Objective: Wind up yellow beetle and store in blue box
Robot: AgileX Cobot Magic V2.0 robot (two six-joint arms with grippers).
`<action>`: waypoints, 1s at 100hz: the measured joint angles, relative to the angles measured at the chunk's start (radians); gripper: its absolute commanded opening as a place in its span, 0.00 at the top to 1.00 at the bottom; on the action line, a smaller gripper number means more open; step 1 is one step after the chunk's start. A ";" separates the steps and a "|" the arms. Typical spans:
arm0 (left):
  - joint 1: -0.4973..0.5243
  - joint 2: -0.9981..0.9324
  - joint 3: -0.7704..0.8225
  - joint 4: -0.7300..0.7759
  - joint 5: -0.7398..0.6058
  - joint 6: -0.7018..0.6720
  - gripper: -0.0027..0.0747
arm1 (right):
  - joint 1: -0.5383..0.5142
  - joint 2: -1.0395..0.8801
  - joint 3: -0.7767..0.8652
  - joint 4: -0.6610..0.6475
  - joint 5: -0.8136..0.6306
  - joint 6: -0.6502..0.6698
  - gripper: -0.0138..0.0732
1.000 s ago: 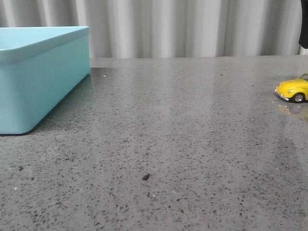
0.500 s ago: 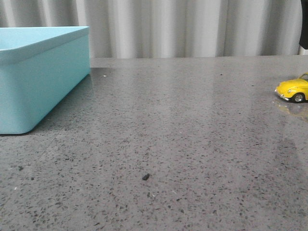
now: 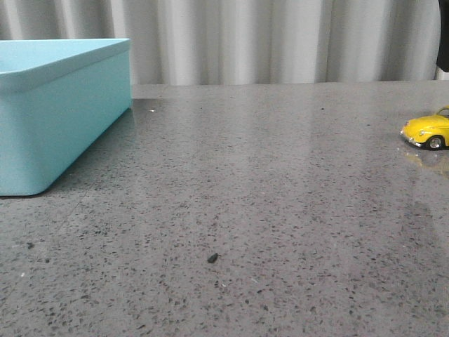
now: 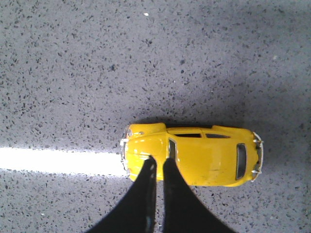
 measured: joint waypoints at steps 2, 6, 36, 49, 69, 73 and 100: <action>0.000 0.000 0.000 0.000 0.000 0.000 0.99 | 0.000 0.000 0.000 0.000 0.000 0.000 0.90; 0.000 0.000 0.000 0.000 0.000 0.000 0.99 | 0.000 0.000 0.000 0.000 0.000 0.000 0.90; 0.000 0.000 0.000 0.000 0.000 0.000 0.99 | 0.000 0.000 0.000 0.000 0.000 0.000 0.90; 0.000 0.000 0.000 0.000 -0.001 0.000 0.99 | 0.000 0.000 0.000 0.000 0.000 0.000 0.90; 0.000 0.000 0.000 0.000 -0.002 0.000 0.99 | 0.000 0.000 0.000 0.000 0.000 0.000 0.90; 0.000 0.000 0.000 0.000 -0.002 0.000 0.99 | 0.000 0.000 0.000 0.000 0.002 0.000 0.90; 0.000 0.000 0.000 0.000 -0.003 0.000 0.99 | 0.000 0.011 -0.002 0.000 0.029 -0.009 0.90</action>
